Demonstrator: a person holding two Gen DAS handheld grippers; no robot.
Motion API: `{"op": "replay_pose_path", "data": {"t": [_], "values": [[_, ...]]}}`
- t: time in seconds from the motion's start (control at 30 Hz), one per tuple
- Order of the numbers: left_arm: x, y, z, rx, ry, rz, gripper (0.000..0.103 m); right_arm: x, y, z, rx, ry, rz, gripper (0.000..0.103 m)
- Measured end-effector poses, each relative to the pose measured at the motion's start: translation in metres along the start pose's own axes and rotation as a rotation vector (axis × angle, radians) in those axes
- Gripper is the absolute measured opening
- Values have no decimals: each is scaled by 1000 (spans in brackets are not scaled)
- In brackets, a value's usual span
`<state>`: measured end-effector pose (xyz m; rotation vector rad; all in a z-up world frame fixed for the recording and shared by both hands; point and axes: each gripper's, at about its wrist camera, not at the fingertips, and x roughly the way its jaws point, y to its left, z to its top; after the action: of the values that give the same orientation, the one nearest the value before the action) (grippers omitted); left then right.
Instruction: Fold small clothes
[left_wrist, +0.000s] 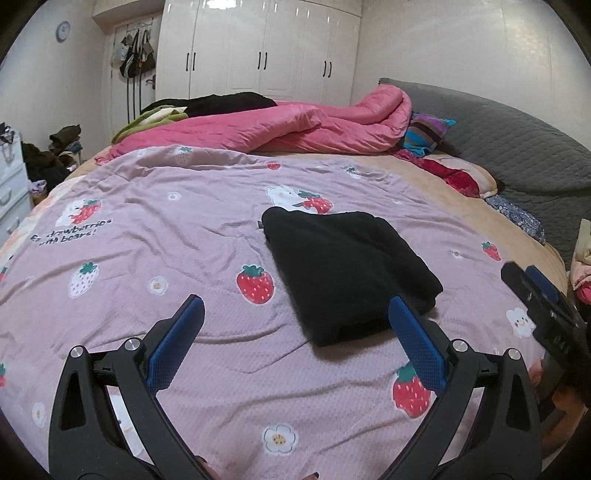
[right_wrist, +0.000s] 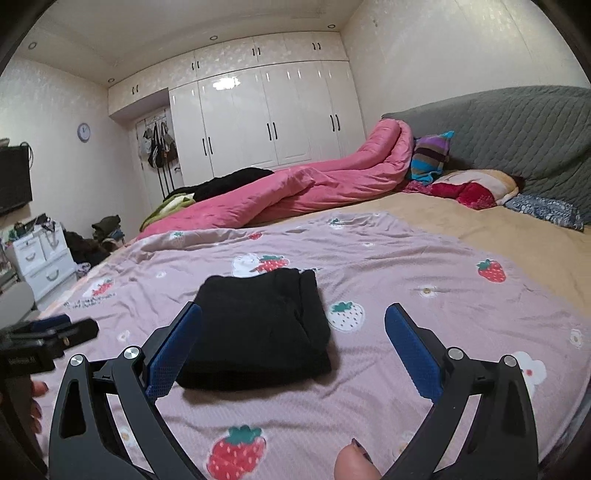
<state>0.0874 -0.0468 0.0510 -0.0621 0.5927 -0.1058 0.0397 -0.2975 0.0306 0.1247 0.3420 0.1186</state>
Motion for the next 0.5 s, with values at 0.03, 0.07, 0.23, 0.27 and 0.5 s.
{"op": "replay_pose_path", "data": {"t": [0.03, 0.07, 0.23, 0.27, 0.5], "values": [[-2, 0, -1, 1, -4, 0, 94, -2, 1, -3, -4, 2, -3, 99], [-4, 0, -3, 0, -5, 1, 94, -4, 2, -6, -8, 6, -1, 99], [-9, 0, -16, 0, 1, -1, 94, -11, 9, -22, -27, 43, 4, 99], [-9, 0, -18, -1, 3, 0, 94, -13, 10, -25, -32, 46, 3, 99], [-11, 1, -38, -5, 30, -6, 94, -23, 15, -43, -50, 76, 3, 99]]}}
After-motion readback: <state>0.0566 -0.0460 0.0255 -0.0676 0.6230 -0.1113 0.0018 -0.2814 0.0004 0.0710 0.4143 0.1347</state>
